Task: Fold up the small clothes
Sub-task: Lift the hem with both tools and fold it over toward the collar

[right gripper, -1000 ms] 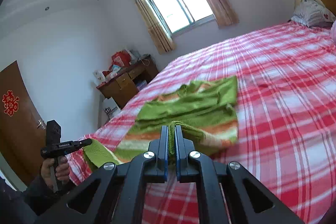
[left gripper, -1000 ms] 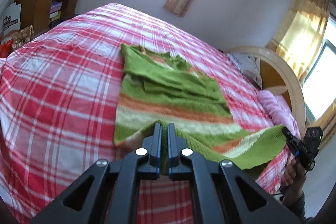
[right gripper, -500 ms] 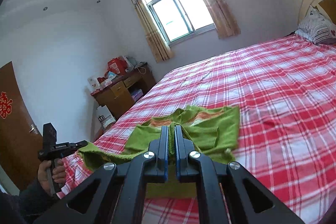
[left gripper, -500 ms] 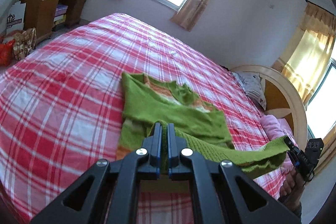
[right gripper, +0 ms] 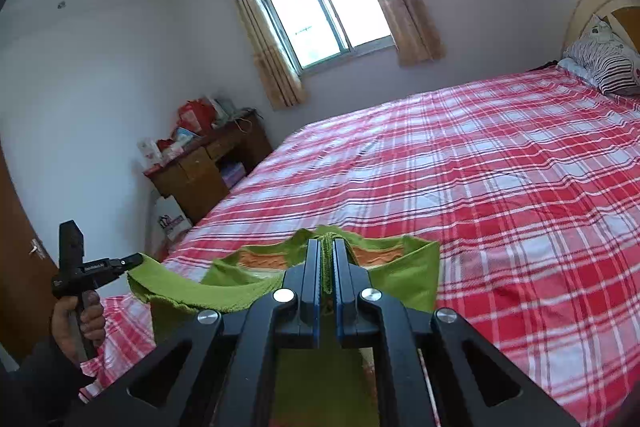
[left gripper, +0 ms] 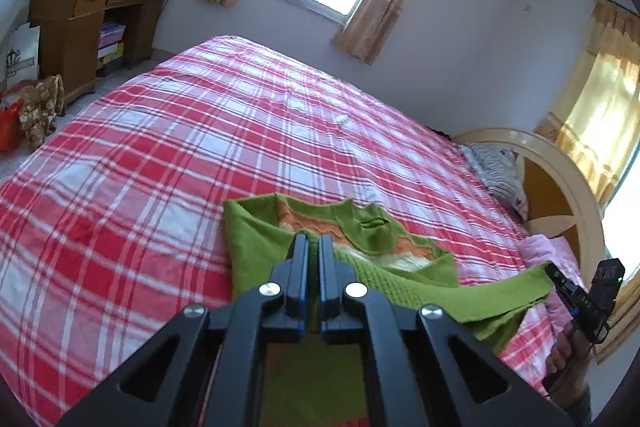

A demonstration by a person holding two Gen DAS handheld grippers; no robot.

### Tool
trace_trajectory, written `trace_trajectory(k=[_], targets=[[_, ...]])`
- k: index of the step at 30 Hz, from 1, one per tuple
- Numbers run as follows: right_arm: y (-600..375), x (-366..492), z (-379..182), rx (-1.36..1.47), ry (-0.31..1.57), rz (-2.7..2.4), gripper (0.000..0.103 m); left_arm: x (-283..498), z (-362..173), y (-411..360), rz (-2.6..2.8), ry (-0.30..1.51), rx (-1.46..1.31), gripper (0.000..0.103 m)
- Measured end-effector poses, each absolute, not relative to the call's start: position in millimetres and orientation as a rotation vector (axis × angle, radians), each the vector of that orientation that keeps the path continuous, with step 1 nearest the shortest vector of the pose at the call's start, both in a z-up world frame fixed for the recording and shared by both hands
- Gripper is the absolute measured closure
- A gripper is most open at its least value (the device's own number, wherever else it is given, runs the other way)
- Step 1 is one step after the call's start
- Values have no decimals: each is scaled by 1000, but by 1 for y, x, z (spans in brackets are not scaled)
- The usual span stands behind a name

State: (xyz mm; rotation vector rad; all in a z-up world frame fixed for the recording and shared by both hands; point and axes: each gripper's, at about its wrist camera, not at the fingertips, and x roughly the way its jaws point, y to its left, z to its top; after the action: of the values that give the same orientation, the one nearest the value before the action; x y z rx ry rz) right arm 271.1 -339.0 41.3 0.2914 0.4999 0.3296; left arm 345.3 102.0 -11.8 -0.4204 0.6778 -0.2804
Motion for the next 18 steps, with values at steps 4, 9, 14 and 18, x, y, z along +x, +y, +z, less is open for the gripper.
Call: trace_trajectory(k=[4, 9, 14, 18], targets=[[-344, 310, 28, 294, 545, 308, 99, 377, -30, 100, -260, 717, -417, 99], [-349, 357, -5, 302, 623, 275, 99, 413, -61, 94, -212, 787, -398, 99], [-348, 405, -44, 284, 706, 241, 99, 442, -86, 92, -157, 828, -385, 99], [-349, 438, -70, 265, 771, 216, 87, 449, -95, 103, -97, 853, -430, 94]])
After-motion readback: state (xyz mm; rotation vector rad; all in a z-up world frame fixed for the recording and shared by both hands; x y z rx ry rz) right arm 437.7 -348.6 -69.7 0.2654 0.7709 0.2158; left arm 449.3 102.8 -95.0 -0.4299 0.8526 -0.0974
